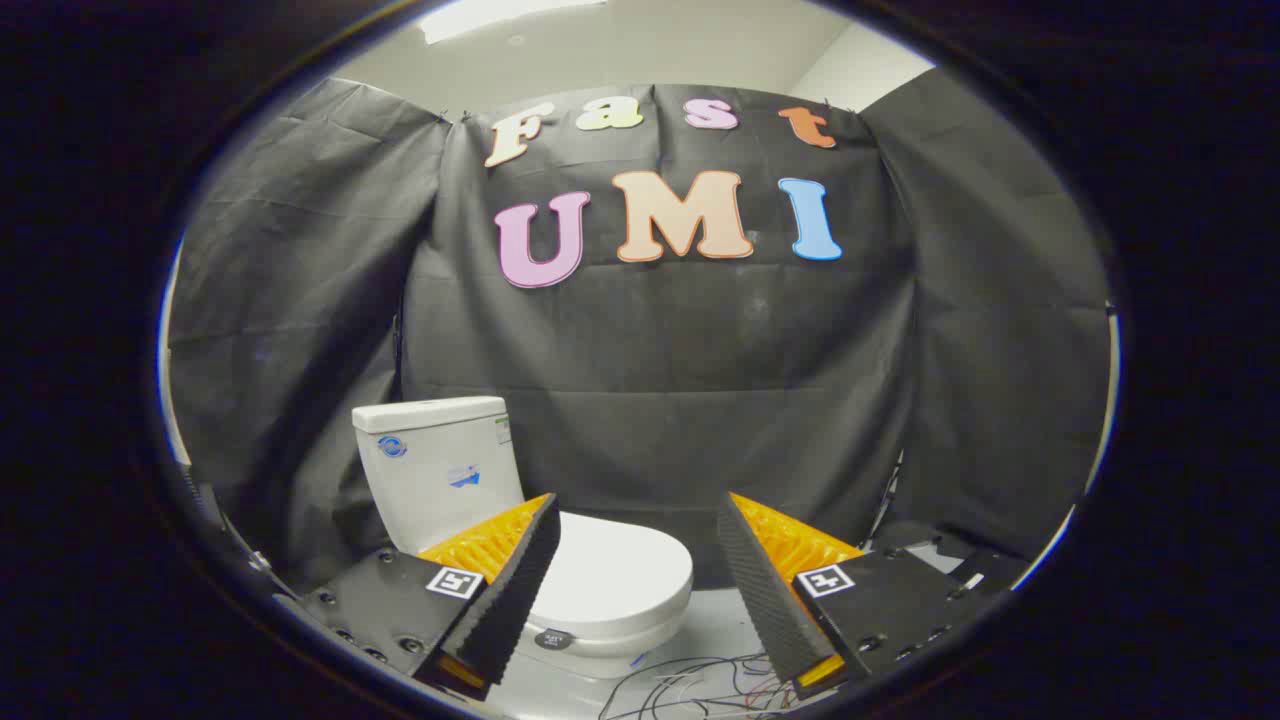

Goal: Open the toilet lid.

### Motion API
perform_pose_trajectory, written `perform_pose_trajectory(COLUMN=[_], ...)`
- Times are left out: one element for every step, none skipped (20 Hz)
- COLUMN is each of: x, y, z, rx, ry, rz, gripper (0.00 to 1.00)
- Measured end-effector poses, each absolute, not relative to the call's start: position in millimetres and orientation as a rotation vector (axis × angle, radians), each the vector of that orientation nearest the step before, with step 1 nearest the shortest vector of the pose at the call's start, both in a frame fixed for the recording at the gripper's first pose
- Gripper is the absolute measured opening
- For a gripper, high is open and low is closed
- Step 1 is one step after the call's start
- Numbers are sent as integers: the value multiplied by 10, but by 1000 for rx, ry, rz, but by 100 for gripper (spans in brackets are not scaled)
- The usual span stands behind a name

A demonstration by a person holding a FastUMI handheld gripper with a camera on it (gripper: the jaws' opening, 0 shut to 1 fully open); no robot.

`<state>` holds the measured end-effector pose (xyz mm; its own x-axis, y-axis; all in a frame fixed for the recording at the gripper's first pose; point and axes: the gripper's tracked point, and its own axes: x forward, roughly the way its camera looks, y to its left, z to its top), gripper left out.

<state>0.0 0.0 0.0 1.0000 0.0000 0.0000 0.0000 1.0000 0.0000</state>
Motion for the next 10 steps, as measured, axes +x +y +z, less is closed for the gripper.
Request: perform_pose_trajectory(x=[3, 1, 1, 0, 1, -1, -1, -5, 1, 41], y=[2, 0, 1, 3, 0, 1, 5, -2, 3, -2], z=[-9, -2, -8, -4, -10, -2, -9, -2, -7, 17], rx=[0, 0, 0, 0, 0, 0, -1, 0, -2, -2], ry=[0, 0, 0, 0, 1, 1, 0, 0, 0, -9], rz=[0, 0, 0, 0, -1, -1, 0, 0, 0, 0], gripper=[98, 98, 98, 98, 98, 98, 98, 98, 98, 98])
